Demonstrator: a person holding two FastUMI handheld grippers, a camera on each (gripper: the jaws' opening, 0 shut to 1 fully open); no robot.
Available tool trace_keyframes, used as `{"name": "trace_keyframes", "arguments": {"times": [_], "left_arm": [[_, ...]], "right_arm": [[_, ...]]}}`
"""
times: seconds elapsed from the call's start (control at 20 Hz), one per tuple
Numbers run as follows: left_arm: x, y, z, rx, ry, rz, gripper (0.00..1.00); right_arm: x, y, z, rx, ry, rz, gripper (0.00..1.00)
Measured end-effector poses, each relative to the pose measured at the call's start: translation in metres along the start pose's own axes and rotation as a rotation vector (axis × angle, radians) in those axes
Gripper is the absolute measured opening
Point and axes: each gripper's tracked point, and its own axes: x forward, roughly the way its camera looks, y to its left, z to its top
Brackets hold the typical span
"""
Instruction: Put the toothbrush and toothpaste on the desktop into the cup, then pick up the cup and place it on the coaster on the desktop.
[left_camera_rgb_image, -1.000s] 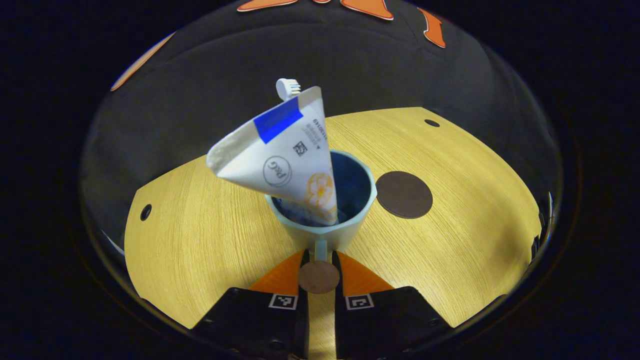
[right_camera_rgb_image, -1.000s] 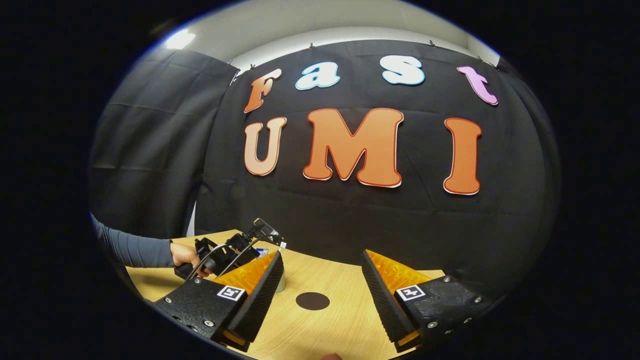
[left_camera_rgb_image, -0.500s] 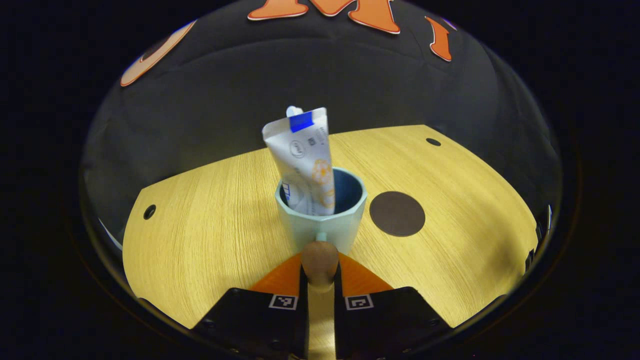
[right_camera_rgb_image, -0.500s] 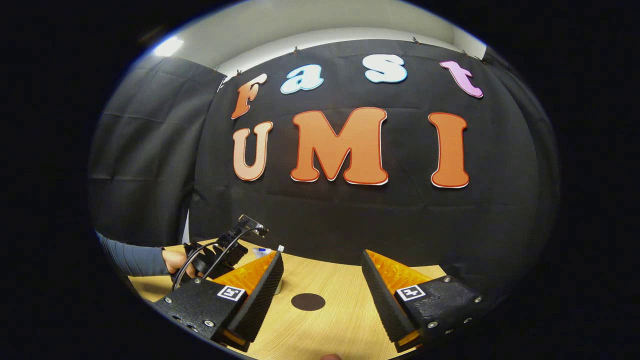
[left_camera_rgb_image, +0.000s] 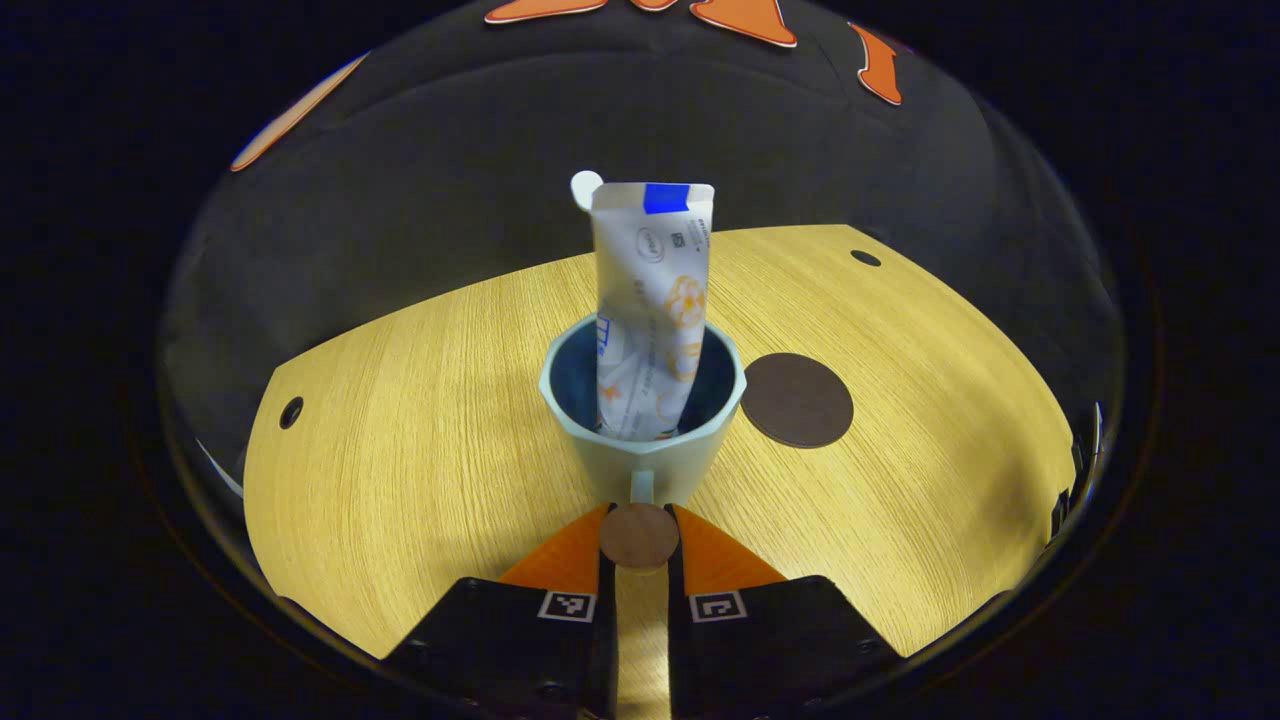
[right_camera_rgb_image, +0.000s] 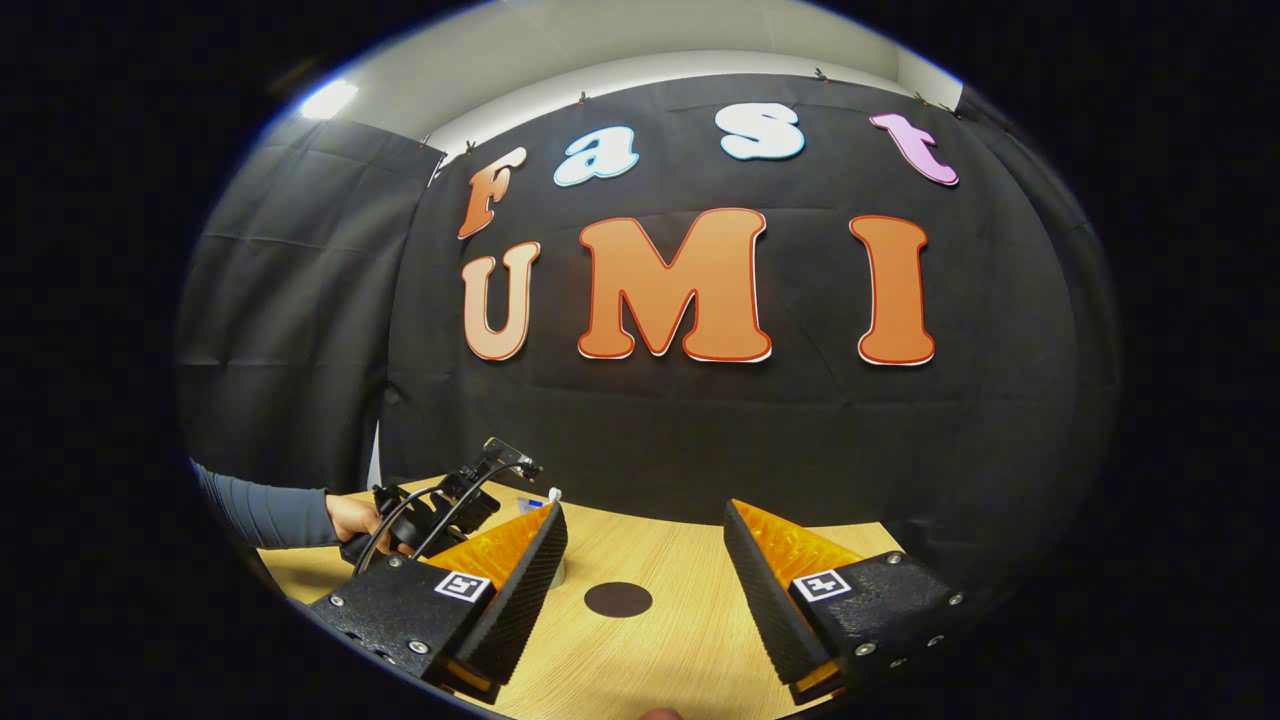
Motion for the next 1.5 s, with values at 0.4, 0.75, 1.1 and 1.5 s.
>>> {"name": "trace_keyframes", "arguments": {"times": [0.4, 0.75, 1.1, 1.5], "left_arm": [[0.000, -0.009, 0.005, 0.087, 0.052, 0.008, 0.28], [-0.002, -0.004, 0.010, 0.221, 0.146, 0.010, 0.35], [0.007, -0.009, 0.011, 0.240, 0.173, -0.008, 0.39], [0.020, -0.015, 0.011, 0.167, 0.095, -0.018, 0.17]], "right_arm": [[0.004, -0.006, -0.006, 0.011, 0.019, 0.000, 0.94], [0.004, -0.006, -0.014, 0.023, 0.009, -0.003, 0.94], [0.001, -0.015, -0.019, 0.060, 0.002, -0.023, 0.94], [0.007, -0.017, -0.034, 0.077, 0.034, -0.030, 0.94]]}}
